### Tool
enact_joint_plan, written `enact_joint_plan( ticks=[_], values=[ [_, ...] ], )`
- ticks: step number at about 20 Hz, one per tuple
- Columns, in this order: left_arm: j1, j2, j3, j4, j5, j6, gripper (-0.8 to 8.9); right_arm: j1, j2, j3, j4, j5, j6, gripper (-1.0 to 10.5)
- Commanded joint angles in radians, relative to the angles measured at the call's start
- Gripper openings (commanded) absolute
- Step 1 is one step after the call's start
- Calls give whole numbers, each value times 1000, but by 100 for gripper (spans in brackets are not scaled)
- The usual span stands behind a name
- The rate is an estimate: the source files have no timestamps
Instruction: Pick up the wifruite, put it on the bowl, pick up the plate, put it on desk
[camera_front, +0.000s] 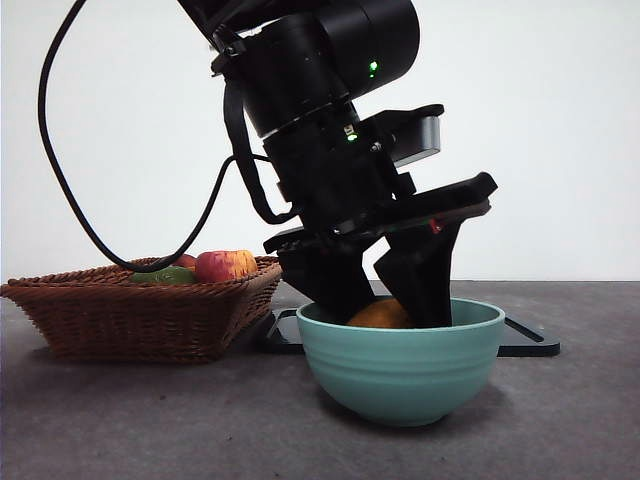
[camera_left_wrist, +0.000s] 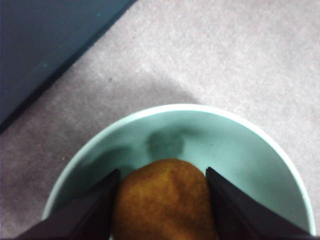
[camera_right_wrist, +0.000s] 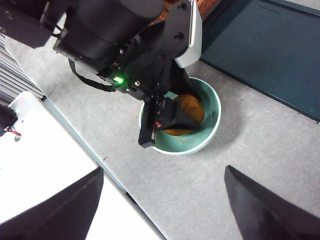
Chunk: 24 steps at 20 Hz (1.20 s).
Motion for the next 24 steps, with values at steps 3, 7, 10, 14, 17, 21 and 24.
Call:
enact_joint_plan(
  ticks=[3,7,10,14,17,21,24],
  values=[
    [-19,23,18,11,0,-8,359,3,8,19,9,-1,3,387],
    [-23,5,21,7,1,-24,358,3,8,19,8,-1,3,387],
    [-23,-51,29,5,1,-31,358,3,8,19,8,-1,3,387],
    [-20,-176,32,0,0,-33,357,3,8,19,9,-1,3,387],
    [-3,-291,32,-33,0,-34,357,3,8,19,9,-1,3,387],
    [69,-459,32,-92,0,-51,347,3,8,19,9,0,3,387],
    [153,-560,32,-165,0,-51,344,3,8,19,9,0,3,387]
  ],
)
